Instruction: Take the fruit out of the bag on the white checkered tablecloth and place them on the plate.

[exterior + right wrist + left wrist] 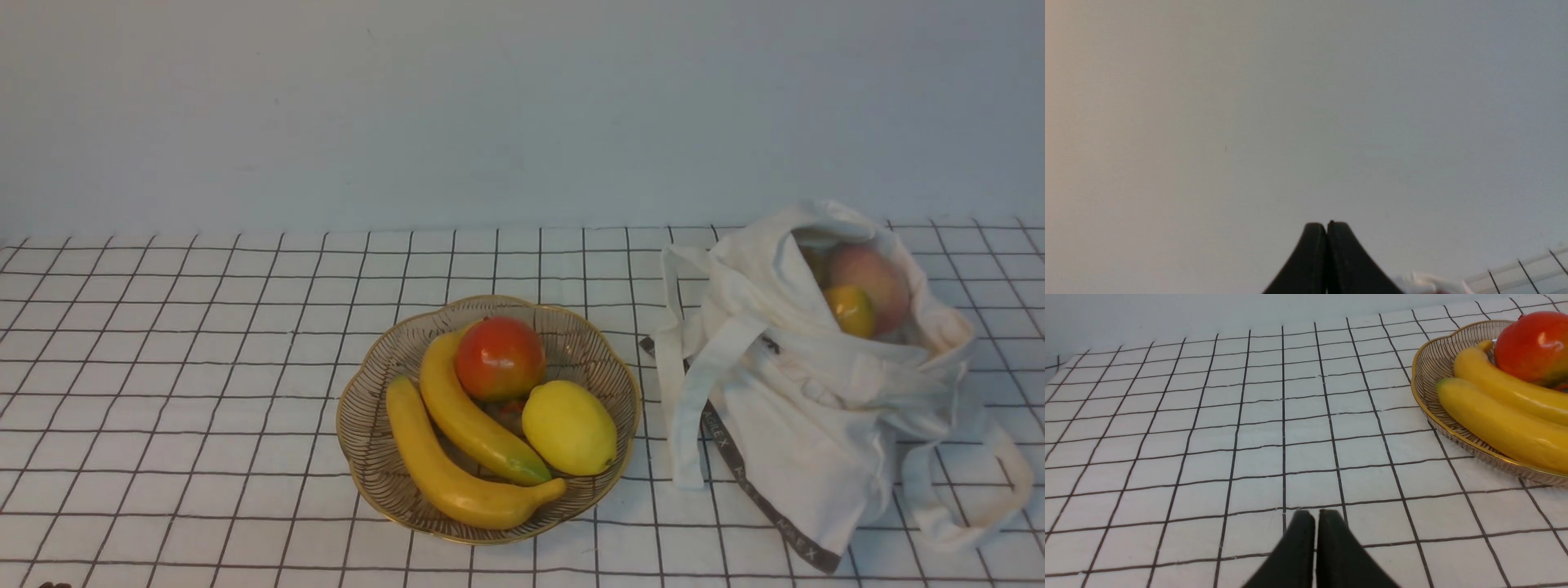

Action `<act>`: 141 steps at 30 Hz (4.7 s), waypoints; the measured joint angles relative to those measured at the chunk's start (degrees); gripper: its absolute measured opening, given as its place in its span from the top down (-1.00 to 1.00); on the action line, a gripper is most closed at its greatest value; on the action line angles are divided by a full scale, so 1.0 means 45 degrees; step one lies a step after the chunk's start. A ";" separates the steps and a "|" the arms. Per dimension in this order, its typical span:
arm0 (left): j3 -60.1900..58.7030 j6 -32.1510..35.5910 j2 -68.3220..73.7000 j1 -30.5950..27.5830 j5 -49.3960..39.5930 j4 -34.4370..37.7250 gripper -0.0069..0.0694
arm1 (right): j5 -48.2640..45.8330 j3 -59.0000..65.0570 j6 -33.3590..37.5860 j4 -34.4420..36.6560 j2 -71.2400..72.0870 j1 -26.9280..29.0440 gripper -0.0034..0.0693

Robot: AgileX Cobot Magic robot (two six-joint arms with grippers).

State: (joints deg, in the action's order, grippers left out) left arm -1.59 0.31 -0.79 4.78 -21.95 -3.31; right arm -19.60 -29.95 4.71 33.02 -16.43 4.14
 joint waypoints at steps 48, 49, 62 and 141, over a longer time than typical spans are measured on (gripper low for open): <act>0.0000 0.0000 0.0000 0.0000 0.0000 0.0000 0.84 | -0.4541 -0.7628 0.4551 -0.0926 -1.7400 -0.1376 -0.17; 0.0000 0.0000 0.0000 0.0000 0.0000 0.0000 0.84 | -0.4526 -0.7628 0.4564 -0.1028 -1.7238 -0.1376 -0.17; 0.0000 0.0000 0.0000 0.0000 0.0000 0.0000 0.84 | -0.5376 -0.7628 0.3897 -0.2843 -1.3737 -0.1376 -0.17; 0.0000 0.0000 0.0000 0.0000 0.0000 0.0000 0.84 | -0.3277 -0.9642 0.2296 -0.3012 -1.5488 -0.7401 -0.15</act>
State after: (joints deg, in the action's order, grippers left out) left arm -1.59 0.31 -0.79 4.78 -21.95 -3.31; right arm -34.35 -73.34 15.04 19.47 -86.12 -29.16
